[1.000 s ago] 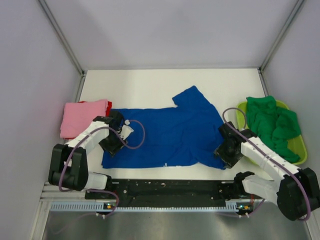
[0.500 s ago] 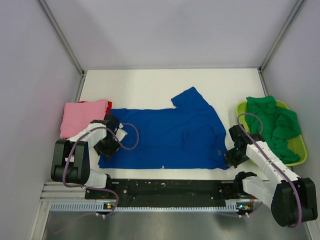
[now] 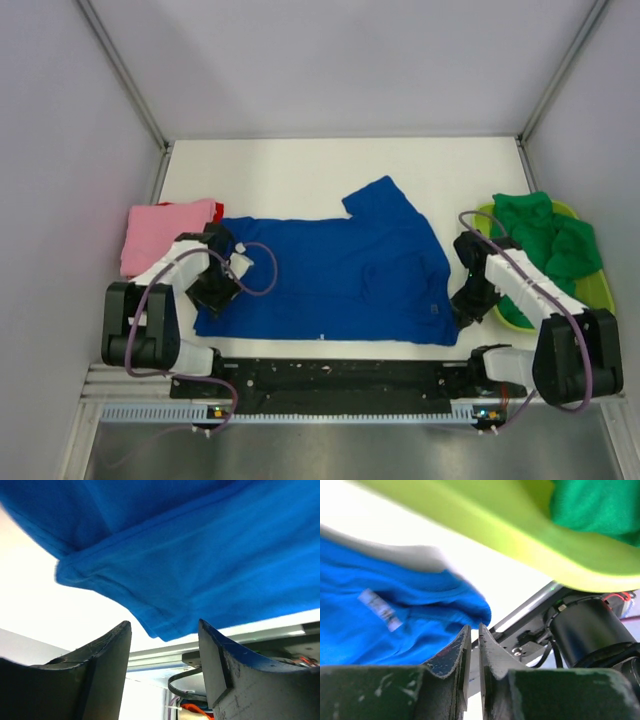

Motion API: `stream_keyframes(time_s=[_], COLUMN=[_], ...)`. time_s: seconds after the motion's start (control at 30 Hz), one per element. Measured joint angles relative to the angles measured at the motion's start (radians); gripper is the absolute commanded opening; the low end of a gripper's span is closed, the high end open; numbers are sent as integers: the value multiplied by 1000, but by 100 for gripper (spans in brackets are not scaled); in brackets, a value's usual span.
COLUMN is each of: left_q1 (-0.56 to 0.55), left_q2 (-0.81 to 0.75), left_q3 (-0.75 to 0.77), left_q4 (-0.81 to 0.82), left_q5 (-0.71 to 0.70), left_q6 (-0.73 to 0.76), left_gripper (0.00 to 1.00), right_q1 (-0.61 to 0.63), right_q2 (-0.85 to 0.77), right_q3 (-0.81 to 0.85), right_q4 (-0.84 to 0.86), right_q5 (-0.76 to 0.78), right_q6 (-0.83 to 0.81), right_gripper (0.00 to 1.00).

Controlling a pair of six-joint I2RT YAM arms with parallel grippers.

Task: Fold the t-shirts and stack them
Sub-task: Fold the flattened tshirt in 1/3 of the way, then grap the side of the flattened tshirt furthest away from the robot with both arms

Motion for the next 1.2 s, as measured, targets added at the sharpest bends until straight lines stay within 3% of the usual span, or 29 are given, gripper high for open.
stream_keyframes(time_s=[0.13,0.2,0.27,0.3,0.47,0.7,0.8,0.97,1.1,1.2], left_q1=[2,2,2,2,7,50,60,61,59,59], left_q2=[1,1,4,7,88,473,572,632,637,686], left_q3=[171,299,433,488,751,1108,1159,1171,1172,1218], left_q4=[-116,-166,-203,-208,-176,-161,-153,-146,-142,-176], left_q5=[129,211,283,309,384,382,383,408,423,440], left_q6=[14,29,39,42,37,-34,-15,153,301,375], left_gripper=[62,63,64,66,68,59,59,63,67,68], right_q1=[39,91,148,174,209,190,168,92,51,48], right_q2=[-55,-93,-103,-98,47,565,789,1132,1254,1255], right_q3=[102,183,278,341,660,1141,1308,1535,1548,1562], right_q4=[-5,-1,8,21,138,299,324,378,423,488], right_q5=[-26,-56,-72,-81,-148,-202,-185,-191,-177,-195], right_q6=[-58,-115,-178,-225,-471,-782,-849,-869,-867,-831], right_gripper=[31,43,62,66,68,67,66,66,64,61])
